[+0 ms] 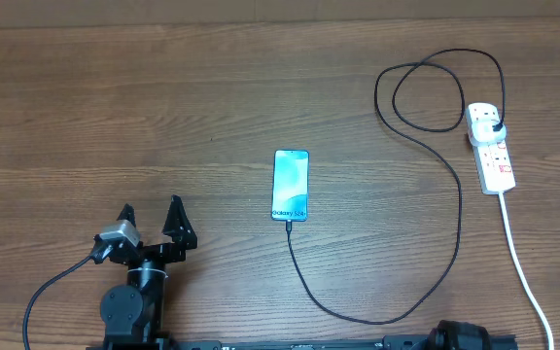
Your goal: Plug charger to phone and switch on socket
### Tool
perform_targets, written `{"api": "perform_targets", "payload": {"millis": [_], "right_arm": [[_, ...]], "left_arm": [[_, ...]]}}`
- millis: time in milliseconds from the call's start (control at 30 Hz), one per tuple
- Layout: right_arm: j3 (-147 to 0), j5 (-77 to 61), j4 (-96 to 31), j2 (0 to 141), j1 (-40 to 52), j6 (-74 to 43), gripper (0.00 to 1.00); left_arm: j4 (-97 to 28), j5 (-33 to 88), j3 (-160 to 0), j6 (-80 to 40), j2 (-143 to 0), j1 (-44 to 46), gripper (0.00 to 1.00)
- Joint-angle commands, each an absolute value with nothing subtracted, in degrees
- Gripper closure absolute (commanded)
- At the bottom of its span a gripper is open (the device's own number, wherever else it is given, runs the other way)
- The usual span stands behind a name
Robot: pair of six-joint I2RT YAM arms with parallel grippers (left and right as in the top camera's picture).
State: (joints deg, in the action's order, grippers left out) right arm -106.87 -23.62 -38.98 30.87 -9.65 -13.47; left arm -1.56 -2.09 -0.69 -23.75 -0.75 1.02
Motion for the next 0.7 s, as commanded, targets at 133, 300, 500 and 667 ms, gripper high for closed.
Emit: {"api": "perform_targets", "payload": {"millis": [133,300,500,667], "right_arm": [[-104.9,-23.0,-38.5,26.5,-9.3,-13.0,0.91],[-105.0,-23.0,-38.6,24.0,-8.9,-11.1,0.91],[-104.9,-23.0,-38.7,21.7,-8.3,-8.5,0.91],[-103.8,-23.0,-38.6,19.2,-7.0,-8.5,0.90]], "left_arm": [[-3.2,-1.5,-0.3,-21.8,-0.3,0.7,0.01],[-4.3,-1.5,-0.3,-21.8,-0.3,0.7,0.01],[-4.3,-1.5,-0.3,-21.8,-0.3,0.7,0.00],[-4.3,-1.5,-0.3,-21.8,-0.3,0.7,0.00]]}}
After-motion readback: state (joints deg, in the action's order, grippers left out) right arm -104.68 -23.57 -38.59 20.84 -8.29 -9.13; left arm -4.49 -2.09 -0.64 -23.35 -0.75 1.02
